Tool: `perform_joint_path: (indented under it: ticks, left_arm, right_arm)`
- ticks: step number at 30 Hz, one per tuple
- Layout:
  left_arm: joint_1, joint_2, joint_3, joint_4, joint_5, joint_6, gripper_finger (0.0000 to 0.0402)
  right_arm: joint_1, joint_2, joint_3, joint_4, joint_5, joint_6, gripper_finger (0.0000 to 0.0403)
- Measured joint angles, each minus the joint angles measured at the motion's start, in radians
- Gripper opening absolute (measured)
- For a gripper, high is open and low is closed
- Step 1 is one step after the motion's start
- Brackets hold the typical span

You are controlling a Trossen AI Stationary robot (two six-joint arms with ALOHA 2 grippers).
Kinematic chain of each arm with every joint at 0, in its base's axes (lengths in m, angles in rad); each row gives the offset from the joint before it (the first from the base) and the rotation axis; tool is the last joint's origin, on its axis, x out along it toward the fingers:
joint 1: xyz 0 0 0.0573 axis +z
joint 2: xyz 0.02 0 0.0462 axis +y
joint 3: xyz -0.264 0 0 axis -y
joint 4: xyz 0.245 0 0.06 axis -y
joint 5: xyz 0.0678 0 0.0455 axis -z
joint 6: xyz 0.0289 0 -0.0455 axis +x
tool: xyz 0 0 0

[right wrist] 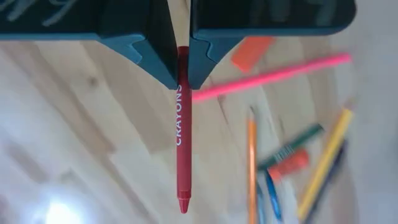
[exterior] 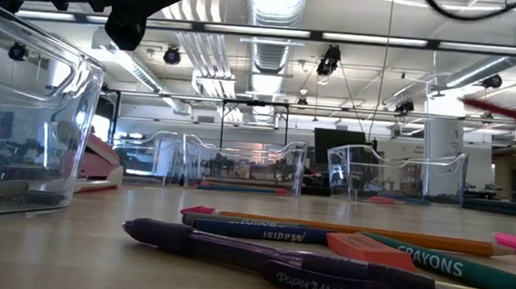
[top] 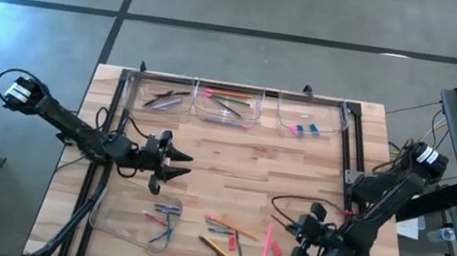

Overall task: Sort crayons/erasers/pens/pencils in bins
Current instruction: Put the red crayon into the bottom left transparent bin

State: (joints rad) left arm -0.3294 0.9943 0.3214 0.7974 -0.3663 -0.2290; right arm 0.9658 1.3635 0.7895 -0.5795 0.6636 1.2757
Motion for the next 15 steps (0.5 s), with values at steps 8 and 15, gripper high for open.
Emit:
perform_joint_path:
  ticks: [8,15]
  left_arm:
    - [0.000,0.009,0.000,0.005,0.000,0.000,0.0157]
    - [0.001,0.080,0.019,0.006,-0.001,0.000,0.0157]
  right_arm:
    - [-0.003,-0.053,0.000,0.016,0.133,-0.037,0.0013]
    - [-0.030,-0.067,-0.001,0.157,0.187,-0.181,0.0013]
